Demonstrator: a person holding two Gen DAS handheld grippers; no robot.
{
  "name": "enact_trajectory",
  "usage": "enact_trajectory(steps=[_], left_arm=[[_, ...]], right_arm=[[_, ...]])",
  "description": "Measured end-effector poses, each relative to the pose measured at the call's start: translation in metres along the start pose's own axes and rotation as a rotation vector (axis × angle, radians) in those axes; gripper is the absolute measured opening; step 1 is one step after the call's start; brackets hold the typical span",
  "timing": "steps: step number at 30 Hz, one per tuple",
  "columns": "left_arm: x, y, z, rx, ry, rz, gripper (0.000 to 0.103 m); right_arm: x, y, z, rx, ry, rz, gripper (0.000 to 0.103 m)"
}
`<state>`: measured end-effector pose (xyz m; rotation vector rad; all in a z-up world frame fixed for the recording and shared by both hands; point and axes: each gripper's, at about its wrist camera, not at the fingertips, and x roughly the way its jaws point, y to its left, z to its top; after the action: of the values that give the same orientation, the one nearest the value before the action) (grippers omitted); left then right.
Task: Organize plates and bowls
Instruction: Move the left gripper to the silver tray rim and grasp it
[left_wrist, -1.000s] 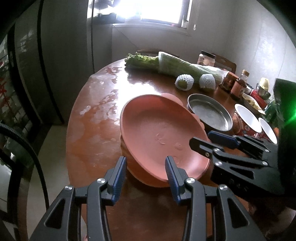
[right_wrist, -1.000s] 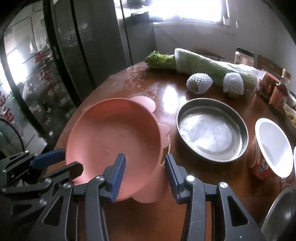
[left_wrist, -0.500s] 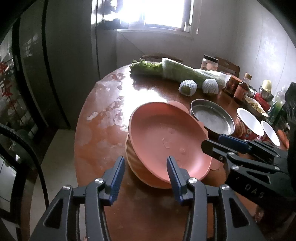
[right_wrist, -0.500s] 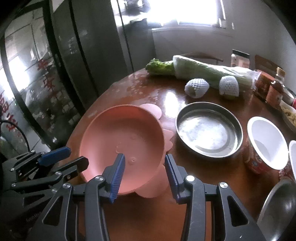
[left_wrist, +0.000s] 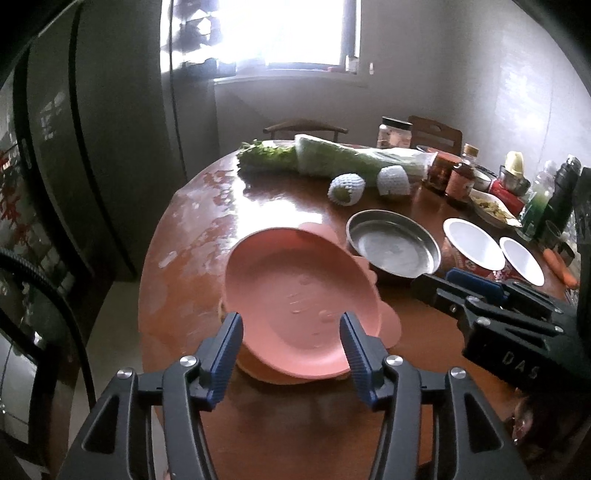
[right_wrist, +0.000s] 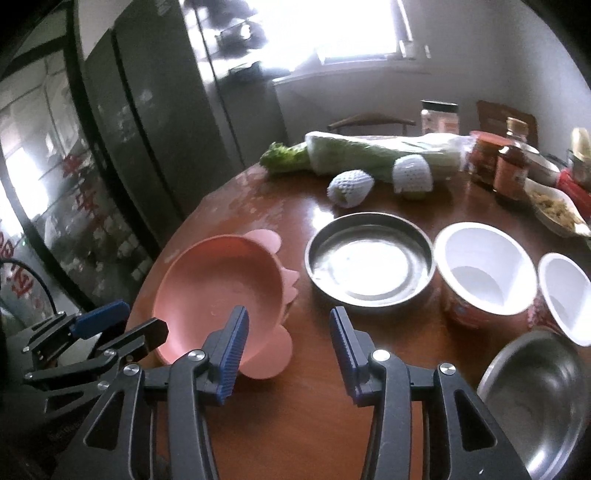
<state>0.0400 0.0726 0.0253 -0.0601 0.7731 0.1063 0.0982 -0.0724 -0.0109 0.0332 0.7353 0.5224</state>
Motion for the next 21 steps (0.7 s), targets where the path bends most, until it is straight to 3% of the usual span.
enact_trajectory(steps=[9, 21], left_arm=[[0.0, -0.023, 0.013, 0.027, -0.014, -0.028, 0.055], [0.032, -0.043, 0.053, 0.084, 0.011, -0.079, 0.056]], right_arm=[[-0.018, -0.033, -0.002, 0.092, -0.035, -0.026, 0.051], [-0.008, -0.064, 0.0, 0.211, 0.0, -0.047, 0.053]])
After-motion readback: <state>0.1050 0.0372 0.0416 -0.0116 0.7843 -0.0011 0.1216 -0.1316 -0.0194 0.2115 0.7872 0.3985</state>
